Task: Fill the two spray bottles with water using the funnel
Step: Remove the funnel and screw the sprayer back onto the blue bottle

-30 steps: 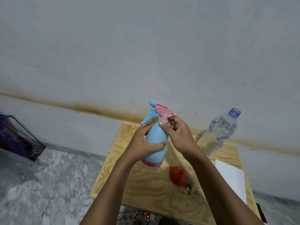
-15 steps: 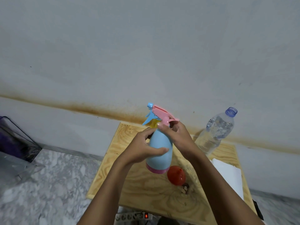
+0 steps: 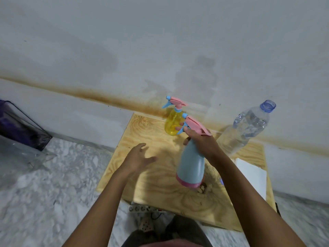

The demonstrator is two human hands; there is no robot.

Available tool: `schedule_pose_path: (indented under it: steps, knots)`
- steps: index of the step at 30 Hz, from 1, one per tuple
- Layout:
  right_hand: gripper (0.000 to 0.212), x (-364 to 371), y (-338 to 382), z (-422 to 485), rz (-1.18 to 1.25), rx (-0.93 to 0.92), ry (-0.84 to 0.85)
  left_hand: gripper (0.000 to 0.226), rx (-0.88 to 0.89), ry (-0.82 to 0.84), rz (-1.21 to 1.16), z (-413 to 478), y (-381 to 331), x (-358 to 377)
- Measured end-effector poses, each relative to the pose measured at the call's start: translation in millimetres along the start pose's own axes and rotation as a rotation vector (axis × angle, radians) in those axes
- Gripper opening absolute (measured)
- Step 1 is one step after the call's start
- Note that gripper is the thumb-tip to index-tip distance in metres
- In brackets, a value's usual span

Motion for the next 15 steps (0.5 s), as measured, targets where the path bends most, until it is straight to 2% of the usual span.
schedule_pose_path:
  steps: [4, 7, 9, 15]
  knots:
    - [0.024, 9.3, -34.1, 12.4, -0.233, 0.116, 0.146, 0.092, -0.125, -0.125, 0.385, 15.9, 36.1, 9.2]
    - [0.032, 17.9, -48.3, 20.4, -0.302, 0.205, 0.228, 0.089, -0.183, -0.177, 0.552, 19.4, 52.1, 16.0]
    - [0.035, 22.8, -52.8, 26.0, -0.356, 0.253, 0.294, 0.096, -0.177, -0.191, 0.613, 22.6, 59.7, 20.5]
    - [0.033, 37.9, -53.2, 42.2, -0.445, 0.306, 0.410, 0.095, -0.147, -0.218, 0.611, 26.2, 64.2, 21.9]
Point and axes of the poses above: each hand's wrist, its own z-axis towards the middle knuckle, its own x-axis out of the palm, y = z × x, the point moved 1 cm from there along z, towards the middle knuckle, and after that the axes turned 12 degrees about -z, right-handed, at the moved point
